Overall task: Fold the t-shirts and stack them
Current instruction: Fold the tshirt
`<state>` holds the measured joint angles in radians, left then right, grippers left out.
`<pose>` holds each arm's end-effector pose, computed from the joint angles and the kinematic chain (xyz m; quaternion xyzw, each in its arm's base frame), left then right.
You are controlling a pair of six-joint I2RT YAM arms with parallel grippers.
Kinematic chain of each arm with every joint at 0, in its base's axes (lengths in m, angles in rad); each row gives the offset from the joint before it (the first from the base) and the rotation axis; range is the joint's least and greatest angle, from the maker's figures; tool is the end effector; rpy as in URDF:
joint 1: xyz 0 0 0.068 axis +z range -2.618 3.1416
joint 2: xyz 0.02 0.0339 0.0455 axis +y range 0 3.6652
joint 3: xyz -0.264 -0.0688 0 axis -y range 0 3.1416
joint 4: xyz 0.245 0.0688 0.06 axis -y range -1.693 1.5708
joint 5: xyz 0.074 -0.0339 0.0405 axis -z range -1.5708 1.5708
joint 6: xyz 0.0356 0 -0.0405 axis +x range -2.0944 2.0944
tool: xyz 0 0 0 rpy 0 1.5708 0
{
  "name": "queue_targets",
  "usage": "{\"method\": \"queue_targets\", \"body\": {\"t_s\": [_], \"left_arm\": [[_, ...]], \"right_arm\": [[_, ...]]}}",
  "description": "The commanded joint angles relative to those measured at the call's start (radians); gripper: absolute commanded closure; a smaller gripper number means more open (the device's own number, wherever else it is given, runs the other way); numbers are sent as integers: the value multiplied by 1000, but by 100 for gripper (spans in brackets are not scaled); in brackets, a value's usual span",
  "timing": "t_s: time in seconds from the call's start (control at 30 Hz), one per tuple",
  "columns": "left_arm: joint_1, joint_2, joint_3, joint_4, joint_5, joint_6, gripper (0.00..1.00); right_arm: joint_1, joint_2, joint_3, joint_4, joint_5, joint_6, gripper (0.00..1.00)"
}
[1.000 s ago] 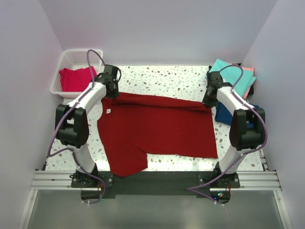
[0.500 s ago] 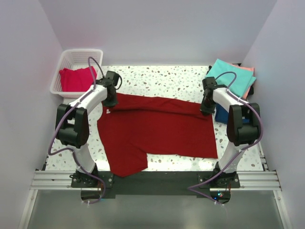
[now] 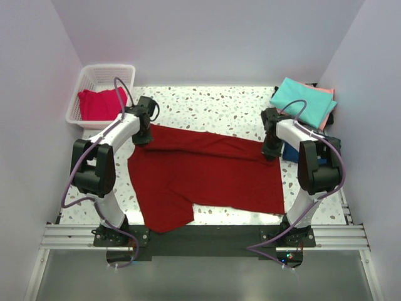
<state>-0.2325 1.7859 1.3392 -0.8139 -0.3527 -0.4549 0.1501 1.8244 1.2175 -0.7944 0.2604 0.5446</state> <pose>0.3493 -0.0701 0.2174 -0.1349 0.9637 0.1119 0.2016 0.3375 0.0418 0.1718 0.2044 0.9667 -0.0931 0.1230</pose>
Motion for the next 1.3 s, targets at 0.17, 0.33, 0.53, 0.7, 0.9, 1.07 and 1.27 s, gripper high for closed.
{"method": "queue_targets", "body": {"t_s": [0.17,0.33,0.53,0.7,0.9,1.07,1.27], "left_arm": [[-4,43,9,-25,-25,-2,51],[-4,56,40,-25,-45,1,49],[-4,98,150,-30,-42,-2,49],[-4,136,267,-4,6,-5,48],[-5,210,359,19,66,4,48],[-10,260,361,19,80,18,48],[-10,283,336,30,100,18,49]], "right_arm": [[32,-183,-44,-158,106,64,85],[54,-247,-84,-227,31,81,82],[57,-283,-72,-294,13,91,76],[60,-296,-39,-309,68,100,64],[59,-259,-10,-238,155,114,58],[60,-160,19,-132,158,123,58],[58,-36,19,-32,97,138,58]]}}
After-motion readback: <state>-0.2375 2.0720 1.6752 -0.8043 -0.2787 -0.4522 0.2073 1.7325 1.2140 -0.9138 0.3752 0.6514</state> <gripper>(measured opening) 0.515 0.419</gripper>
